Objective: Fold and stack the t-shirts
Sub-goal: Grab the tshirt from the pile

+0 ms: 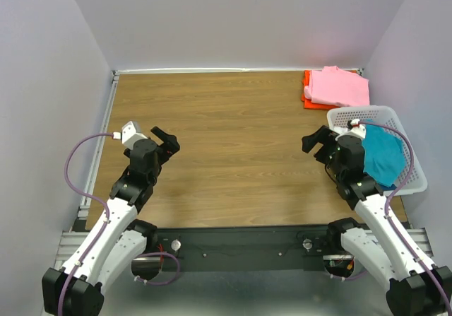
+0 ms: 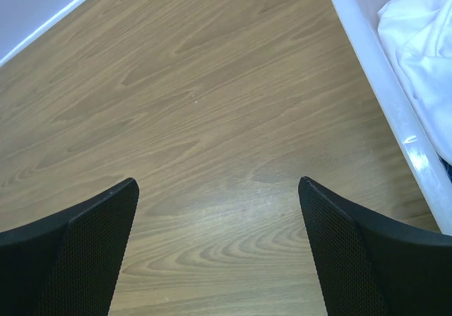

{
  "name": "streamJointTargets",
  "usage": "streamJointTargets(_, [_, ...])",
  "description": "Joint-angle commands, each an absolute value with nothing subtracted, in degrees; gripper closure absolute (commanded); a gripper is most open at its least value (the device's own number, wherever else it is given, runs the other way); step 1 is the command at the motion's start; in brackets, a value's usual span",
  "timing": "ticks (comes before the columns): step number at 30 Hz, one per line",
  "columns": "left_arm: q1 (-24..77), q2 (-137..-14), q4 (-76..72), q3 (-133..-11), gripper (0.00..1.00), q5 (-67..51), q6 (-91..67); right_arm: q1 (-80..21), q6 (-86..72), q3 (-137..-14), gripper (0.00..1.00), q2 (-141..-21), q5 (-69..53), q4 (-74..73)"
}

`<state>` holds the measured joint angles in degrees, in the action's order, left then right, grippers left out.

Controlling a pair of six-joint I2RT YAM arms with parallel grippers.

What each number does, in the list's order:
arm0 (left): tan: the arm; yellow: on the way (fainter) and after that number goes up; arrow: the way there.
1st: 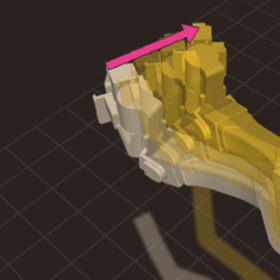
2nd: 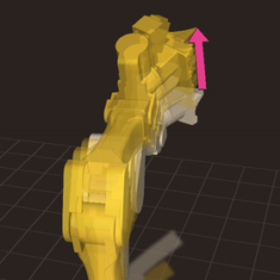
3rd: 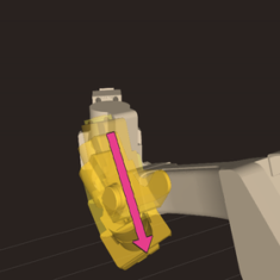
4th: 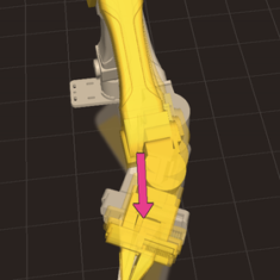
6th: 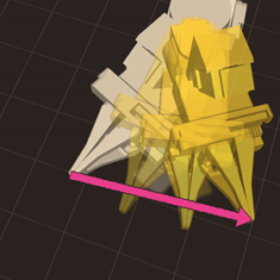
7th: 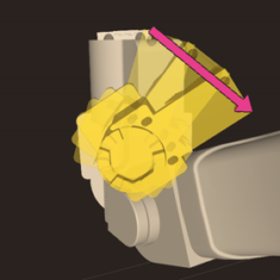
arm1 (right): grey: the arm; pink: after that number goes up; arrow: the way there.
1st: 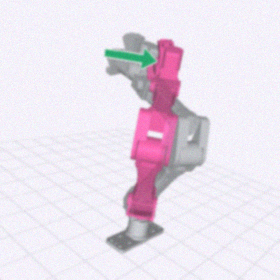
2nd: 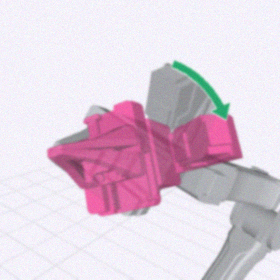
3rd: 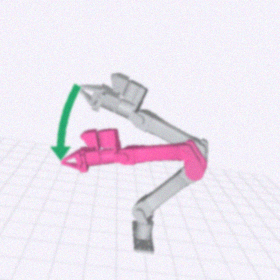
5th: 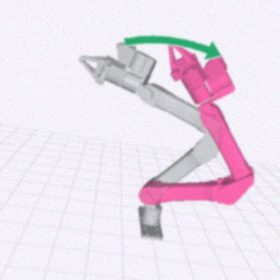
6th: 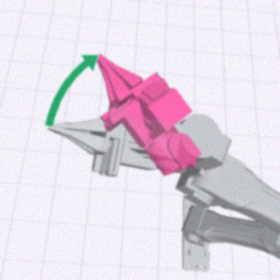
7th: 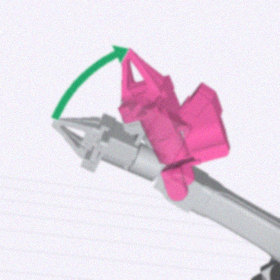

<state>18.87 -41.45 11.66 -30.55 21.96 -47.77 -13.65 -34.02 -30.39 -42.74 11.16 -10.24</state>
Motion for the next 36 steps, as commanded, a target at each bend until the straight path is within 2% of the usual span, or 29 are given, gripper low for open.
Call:
streamJointTargets(1, [18.6,-40.7,10.8,-29.8,0.02,23.4,-46.9,-13.7,-34.1,-30.5,0.0,-42.4,13.4,-9.3])
streamJointTargets(7, [18.6,-40.2,10.3,-28.7,0.02,23.0,-47.5,-13.7,-35.7,-31.5,0.0,-45.3,18.9,-9.5])
streamJointTargets(12, [18.6,-40.1,9.7,-28.7,0.02,22.6,-46.6,-13.7,-34.2,-36.9,0.0,-49.8,19.6,-9.5])
streamJointTargets(15, [18.6,-39.8,9.8,-28.6,0.02,22.7,-46.4,-13.7,-31.7,-40.9,0.0,-54.3,24.3,-9.9])
streamJointTargets(16, [18.6,-39.6,9.7,-28.5,0.02,22.8,-46.5,-13.6,-31.6,-42.2,0.0,-55.8,29.2,-10.5])
streamJointTargets(18, [18.6,-39.2,9.8,-28.2,0.02,23.6,-46.6,-11.4,-30.5,-46.7,0.0,-60.4,32.3,-13.0])
streamJointTargets(22, [18.6,-38.7,10.5,-27.9,0.02,24.9,-47.6,-0.3,-29.5,-53.1,0.0,-67.2,26.2,-16.5])
streamJointTargets(25, [18.6,-38.2,10.5,-27.9,0.02,24.8,-47.5,6.0,-28.3,-57.4,0.0,-72.7,27.3,-20.5])
streamJointTargets(36, [18.6,-38.5,9.6,-27.9,0.02,24.3,-47.0,16.6,-31.0,-54.8,0.01,-78.6,31.1,-24.5])
